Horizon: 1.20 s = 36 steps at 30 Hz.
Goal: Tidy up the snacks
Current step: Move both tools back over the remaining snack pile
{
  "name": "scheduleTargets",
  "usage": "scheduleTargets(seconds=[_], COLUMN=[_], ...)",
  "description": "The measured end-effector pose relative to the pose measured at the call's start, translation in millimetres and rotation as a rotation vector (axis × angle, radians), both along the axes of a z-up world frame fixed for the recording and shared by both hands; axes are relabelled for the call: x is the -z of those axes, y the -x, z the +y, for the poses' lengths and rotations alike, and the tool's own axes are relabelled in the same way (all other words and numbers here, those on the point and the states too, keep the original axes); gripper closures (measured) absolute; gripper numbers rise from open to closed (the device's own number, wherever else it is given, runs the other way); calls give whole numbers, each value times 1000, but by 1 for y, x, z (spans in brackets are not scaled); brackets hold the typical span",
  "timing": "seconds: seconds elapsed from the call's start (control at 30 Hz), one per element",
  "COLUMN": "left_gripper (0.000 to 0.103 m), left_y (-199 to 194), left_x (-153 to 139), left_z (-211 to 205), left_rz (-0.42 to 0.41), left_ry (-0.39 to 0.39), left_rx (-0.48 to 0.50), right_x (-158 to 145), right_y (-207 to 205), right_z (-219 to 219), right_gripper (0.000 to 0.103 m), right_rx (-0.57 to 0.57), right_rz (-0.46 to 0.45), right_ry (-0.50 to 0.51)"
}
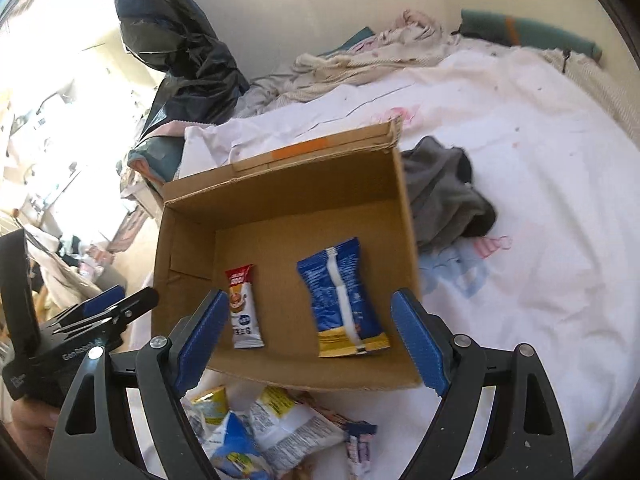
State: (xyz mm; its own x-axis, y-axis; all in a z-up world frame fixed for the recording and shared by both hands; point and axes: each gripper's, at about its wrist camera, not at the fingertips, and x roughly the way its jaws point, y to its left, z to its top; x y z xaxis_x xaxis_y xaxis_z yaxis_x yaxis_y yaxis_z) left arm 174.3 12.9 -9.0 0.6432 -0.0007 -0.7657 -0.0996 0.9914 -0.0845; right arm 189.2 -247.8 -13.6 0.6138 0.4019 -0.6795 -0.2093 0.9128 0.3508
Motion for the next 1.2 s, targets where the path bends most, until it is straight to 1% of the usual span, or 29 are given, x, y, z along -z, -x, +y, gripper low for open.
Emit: scheduleTargets(seconds=[0.1, 0.3, 0.37, 0.5, 0.7, 0.83, 0.93, 0.97, 1.03, 1.1, 1.2], left_gripper=[26, 26, 26, 26, 26, 26, 26, 26, 26, 27, 27], left_y=[12, 41, 51, 65, 76, 78, 79, 79, 82, 84, 85], left_x=[-3, -9, -9, -5, 6, 17, 36, 45, 57, 63, 64], left_z=[4, 15, 18, 26, 33, 36, 36, 36, 35, 30, 15], left_rz=[-3, -9, -7, 14, 56, 108, 204, 248, 294, 315, 315], left_ry=[1, 29, 38, 57, 57, 68, 74, 96, 132, 139, 114], left_rx=[-8, -38, -47, -70, -120, -133, -141, -138, -135, -124, -64], right_x=[1, 5, 6, 12, 23, 31, 35, 36, 38, 39, 42], right_y=[10, 30, 39, 52, 60, 60, 60, 59, 59, 59, 58], right_z=[-7, -10, -12, -15, -18, -21, -22, -23, -23, -24, -25], right_gripper=[17, 17, 17, 17, 17, 17, 17, 17, 17, 17, 17], right_rx=[31, 32, 18, 9, 19, 36, 43, 46, 50, 57, 62], right_rz=[21, 63, 79, 110, 162, 203, 226, 231, 237, 244, 264], right_ry=[-14, -32, -67, -100, -125, -135, -144, -148, -152, -157, -168])
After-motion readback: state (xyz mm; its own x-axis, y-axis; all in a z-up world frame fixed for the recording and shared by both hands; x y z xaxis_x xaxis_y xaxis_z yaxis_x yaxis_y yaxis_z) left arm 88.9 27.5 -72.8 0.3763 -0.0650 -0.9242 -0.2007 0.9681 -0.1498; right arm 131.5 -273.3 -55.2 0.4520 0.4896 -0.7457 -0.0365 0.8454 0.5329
